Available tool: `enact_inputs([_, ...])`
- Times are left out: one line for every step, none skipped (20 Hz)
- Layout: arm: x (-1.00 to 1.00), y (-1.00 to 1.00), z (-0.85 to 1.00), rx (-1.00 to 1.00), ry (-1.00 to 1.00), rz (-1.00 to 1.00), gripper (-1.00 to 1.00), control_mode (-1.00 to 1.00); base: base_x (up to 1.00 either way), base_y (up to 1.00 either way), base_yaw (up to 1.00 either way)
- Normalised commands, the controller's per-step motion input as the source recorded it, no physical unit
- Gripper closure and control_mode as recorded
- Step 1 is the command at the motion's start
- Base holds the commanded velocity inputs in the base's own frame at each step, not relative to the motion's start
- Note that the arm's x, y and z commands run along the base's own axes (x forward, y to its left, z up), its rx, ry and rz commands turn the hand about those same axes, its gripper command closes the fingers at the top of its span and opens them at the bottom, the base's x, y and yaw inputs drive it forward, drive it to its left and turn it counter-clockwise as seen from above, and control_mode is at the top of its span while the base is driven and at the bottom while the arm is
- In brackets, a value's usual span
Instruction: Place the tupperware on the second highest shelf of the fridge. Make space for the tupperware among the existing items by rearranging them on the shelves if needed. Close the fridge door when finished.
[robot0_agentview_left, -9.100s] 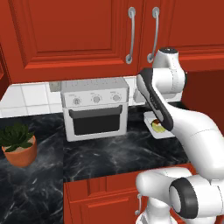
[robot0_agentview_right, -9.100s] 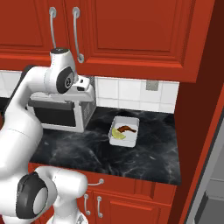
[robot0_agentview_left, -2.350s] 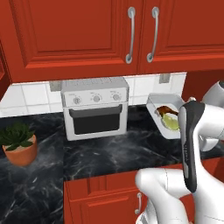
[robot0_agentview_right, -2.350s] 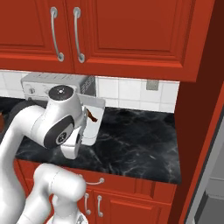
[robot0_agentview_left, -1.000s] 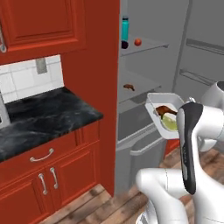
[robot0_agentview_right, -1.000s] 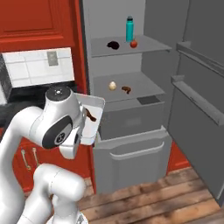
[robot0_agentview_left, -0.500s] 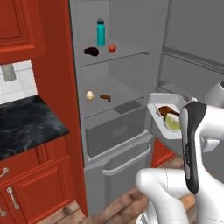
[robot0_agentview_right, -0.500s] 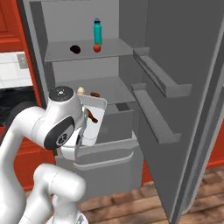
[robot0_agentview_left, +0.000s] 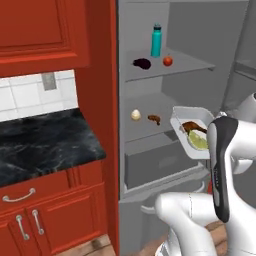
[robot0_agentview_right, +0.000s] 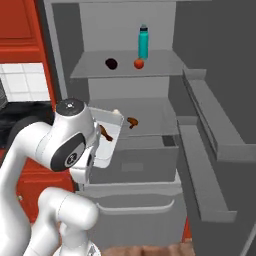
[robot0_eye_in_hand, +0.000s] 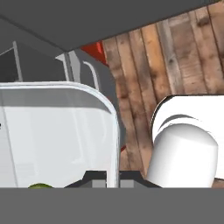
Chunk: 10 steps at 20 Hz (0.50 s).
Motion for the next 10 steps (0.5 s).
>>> enact_inputs([0.00, 0.00, 0.00, 0.00, 0.00, 0.00, 1.00, 1.00, 0.49, -0.20, 0.42])
enact_inputs([0.00, 0.00, 0.00, 0.00, 0.00, 0.00, 1.00, 1.00, 0.44, -0.36, 0.44])
enact_inputs([0.00, 0.00, 0.00, 0.00, 0.00, 0.00, 1.00, 1.00, 0.41, -0.41, 0.45])
enact_inputs([0.00, 0.00, 0.00, 0.00, 0.00, 0.00, 1.00, 1.00, 0.36, -0.49, 0.46])
enact_inputs([0.00, 0.00, 0.00, 0.00, 0.00, 0.00, 1.00, 1.00, 0.33, -0.50, 0.46])
enact_inputs([0.00, 0.00, 0.00, 0.00, 0.00, 0.00, 1.00, 1.00, 0.33, -0.51, 0.46])
enact_inputs([0.00, 0.00, 0.00, 0.00, 0.00, 0.00, 1.00, 1.00, 0.32, -0.50, 0.46])
enact_inputs([0.00, 0.00, 0.00, 0.00, 0.00, 0.00, 1.00, 1.00, 0.34, -0.44, 0.45])
enact_inputs([0.00, 0.00, 0.00, 0.00, 0.00, 0.00, 1.00, 1.00, 0.37, -0.34, 0.43])
enact_inputs([0.00, 0.00, 0.00, 0.00, 0.00, 0.00, 1.00, 1.00, 0.42, -0.26, 0.40])
